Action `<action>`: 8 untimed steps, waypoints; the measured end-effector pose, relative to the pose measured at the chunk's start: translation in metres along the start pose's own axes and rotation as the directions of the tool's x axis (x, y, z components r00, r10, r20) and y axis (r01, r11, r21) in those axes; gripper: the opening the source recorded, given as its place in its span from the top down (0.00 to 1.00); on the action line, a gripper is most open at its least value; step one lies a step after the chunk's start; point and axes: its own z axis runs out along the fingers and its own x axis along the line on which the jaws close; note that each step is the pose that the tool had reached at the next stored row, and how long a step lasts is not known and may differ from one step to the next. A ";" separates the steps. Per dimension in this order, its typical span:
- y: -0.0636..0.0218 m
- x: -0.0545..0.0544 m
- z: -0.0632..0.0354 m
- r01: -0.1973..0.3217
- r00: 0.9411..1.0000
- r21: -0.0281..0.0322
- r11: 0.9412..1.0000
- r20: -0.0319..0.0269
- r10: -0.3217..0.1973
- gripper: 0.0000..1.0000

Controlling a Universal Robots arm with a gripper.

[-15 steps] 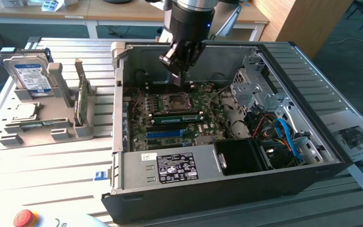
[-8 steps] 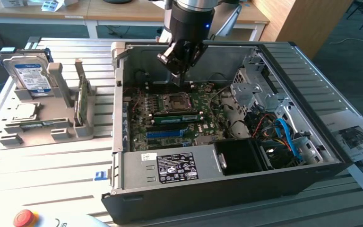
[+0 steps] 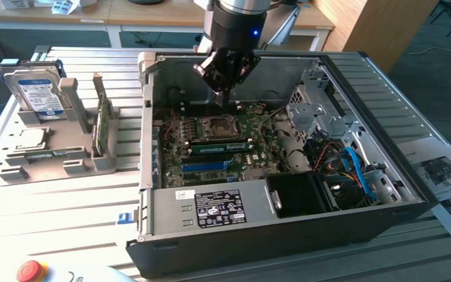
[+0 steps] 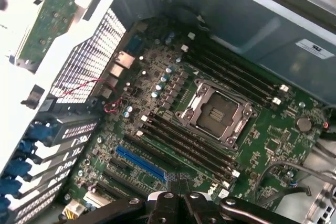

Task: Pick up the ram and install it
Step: 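Press down the ram until it locks into place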

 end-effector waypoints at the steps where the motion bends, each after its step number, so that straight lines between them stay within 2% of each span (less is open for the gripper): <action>1: 0.0000 0.000 0.0000 -0.013 1.000 -0.001 1.000 0.000 0.013 0.90; 8: 0.0000 0.000 0.0000 -0.106 0.994 -0.007 0.994 0.002 0.106 0.90</action>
